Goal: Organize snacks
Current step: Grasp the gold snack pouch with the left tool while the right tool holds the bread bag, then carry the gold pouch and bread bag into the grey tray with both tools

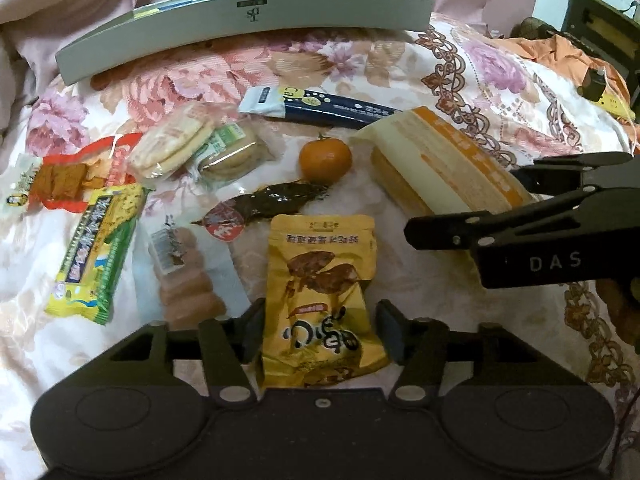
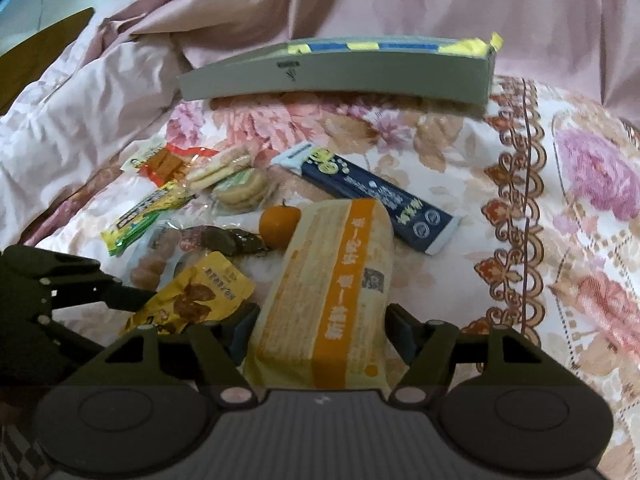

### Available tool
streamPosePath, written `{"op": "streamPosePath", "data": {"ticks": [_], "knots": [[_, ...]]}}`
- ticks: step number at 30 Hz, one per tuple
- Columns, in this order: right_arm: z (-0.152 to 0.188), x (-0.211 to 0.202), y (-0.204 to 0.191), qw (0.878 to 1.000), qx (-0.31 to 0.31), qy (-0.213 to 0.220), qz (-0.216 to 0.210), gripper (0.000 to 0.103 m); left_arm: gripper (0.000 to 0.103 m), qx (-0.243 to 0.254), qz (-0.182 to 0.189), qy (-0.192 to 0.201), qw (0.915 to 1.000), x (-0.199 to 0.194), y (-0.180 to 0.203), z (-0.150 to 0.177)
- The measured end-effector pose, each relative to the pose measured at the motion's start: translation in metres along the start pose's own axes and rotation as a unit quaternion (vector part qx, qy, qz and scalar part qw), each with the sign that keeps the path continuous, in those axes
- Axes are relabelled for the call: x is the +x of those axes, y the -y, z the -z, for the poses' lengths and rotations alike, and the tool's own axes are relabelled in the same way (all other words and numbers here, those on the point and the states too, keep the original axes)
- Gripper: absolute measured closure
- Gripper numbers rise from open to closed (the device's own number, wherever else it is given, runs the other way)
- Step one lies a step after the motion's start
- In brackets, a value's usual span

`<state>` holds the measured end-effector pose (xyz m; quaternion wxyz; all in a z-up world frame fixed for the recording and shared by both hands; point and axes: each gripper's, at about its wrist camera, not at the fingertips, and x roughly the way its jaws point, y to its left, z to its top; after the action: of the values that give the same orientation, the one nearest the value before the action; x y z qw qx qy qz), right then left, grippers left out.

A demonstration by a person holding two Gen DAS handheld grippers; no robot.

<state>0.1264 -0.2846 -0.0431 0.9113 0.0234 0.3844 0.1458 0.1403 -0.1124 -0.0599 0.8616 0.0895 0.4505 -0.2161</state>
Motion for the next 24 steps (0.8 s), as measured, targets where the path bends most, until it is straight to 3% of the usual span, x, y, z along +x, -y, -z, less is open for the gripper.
{"op": "streamPosePath", "data": {"ticks": [3, 10, 13, 24], "knots": [[0.001, 0.002, -0.002, 1.0, -0.002, -0.004, 0.006, 0.03, 0.048, -0.006, 0.0, 0.0, 1.0, 0.0, -0.001, -0.001], [0.005, -0.003, -0.016, 0.999, -0.026, 0.011, 0.031, 0.043, 0.053, -0.031, -0.004, 0.006, 0.9995, -0.006, -0.004, -0.001], [0.008, -0.005, -0.028, 0.996, -0.069, 0.024, 0.056, 0.044, 0.054, -0.04, -0.008, 0.012, 0.9991, -0.009, -0.004, 0.0], [0.012, -0.024, -0.051, 0.978, -0.15, 0.098, 0.108, 0.046, 0.054, -0.066, -0.024, 0.085, 0.9939, -0.037, -0.003, -0.003]]}}
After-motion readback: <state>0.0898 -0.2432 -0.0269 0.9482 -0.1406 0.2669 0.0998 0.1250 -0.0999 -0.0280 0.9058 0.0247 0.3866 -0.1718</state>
